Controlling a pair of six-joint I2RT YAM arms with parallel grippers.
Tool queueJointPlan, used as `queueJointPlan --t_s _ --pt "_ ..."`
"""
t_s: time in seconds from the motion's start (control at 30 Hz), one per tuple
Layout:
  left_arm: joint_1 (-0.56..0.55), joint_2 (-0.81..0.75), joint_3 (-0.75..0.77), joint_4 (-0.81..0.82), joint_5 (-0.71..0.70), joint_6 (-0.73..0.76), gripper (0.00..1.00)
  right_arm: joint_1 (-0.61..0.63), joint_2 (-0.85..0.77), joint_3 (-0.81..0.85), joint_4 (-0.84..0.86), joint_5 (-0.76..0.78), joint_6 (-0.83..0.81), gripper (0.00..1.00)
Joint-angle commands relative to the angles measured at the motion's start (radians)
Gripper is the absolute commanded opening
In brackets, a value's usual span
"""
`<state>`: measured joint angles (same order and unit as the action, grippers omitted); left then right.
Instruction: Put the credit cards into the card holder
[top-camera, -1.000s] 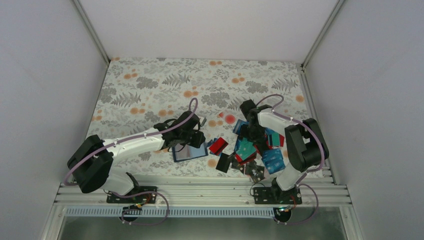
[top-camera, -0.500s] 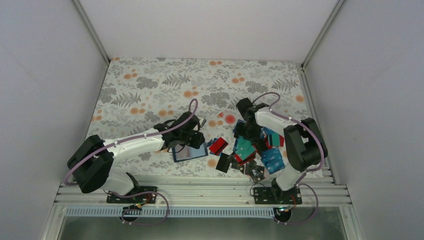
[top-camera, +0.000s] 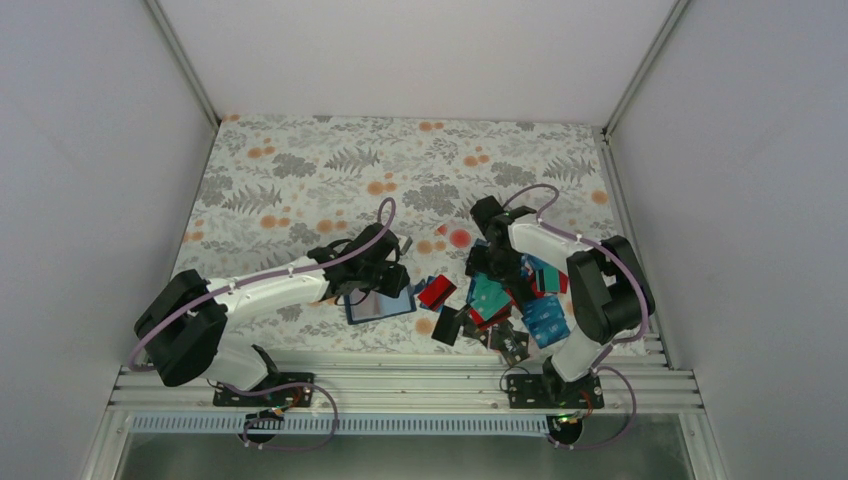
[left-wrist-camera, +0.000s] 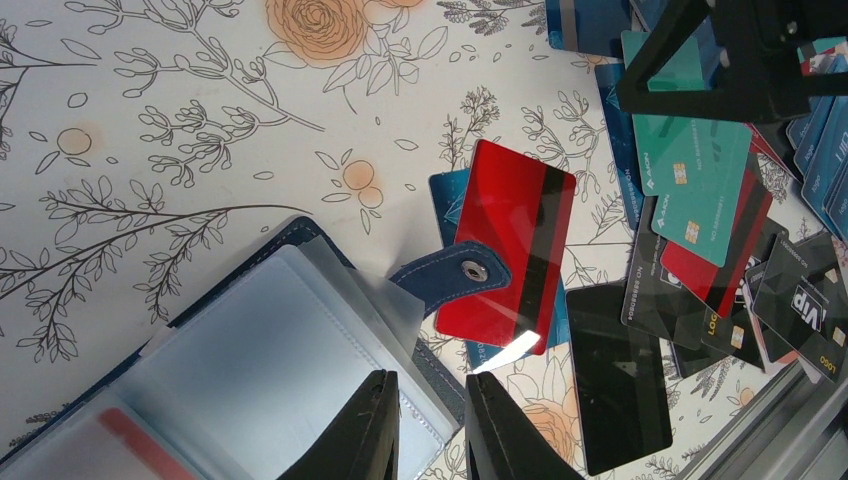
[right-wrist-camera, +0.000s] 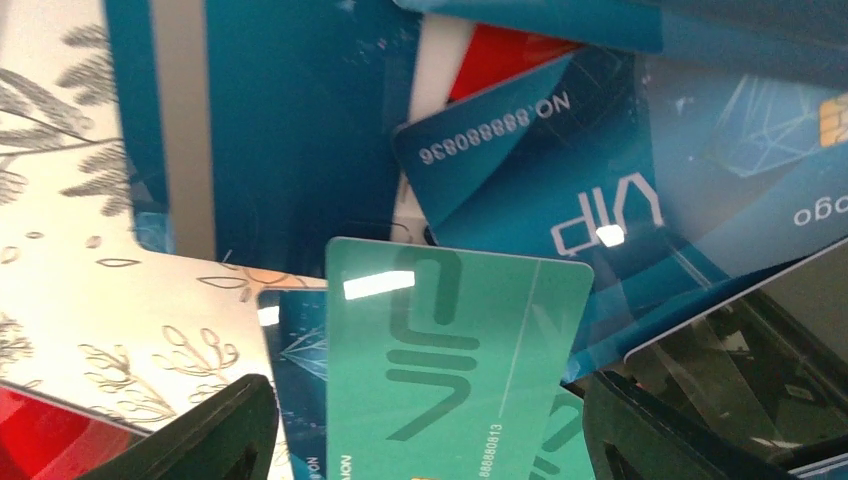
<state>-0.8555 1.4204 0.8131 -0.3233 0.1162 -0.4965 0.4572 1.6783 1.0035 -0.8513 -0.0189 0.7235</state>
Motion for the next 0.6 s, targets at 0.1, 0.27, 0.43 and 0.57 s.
queueJointPlan --t_s 0.1,0.27,0.43,0.57 --pt "0.001 0.021 0.003 0.006 -0.009 0.017 0.18 0.009 0.037 -0.038 0.033 0.017 0.012 0.77" --pt "0.0 0.021 0.0 0.005 -0.013 0.014 0.18 0.009 0.063 -0.056 0.073 0.008 0.004 0.75" --pt "0.002 0.023 -0.004 0.008 -0.012 0.013 0.18 0.008 0.101 -0.052 0.094 0.008 -0.009 0.71" --pt "0.003 0.027 -0.003 0.009 -0.011 0.014 0.18 0.009 0.113 -0.038 0.091 0.021 -0.014 0.66"
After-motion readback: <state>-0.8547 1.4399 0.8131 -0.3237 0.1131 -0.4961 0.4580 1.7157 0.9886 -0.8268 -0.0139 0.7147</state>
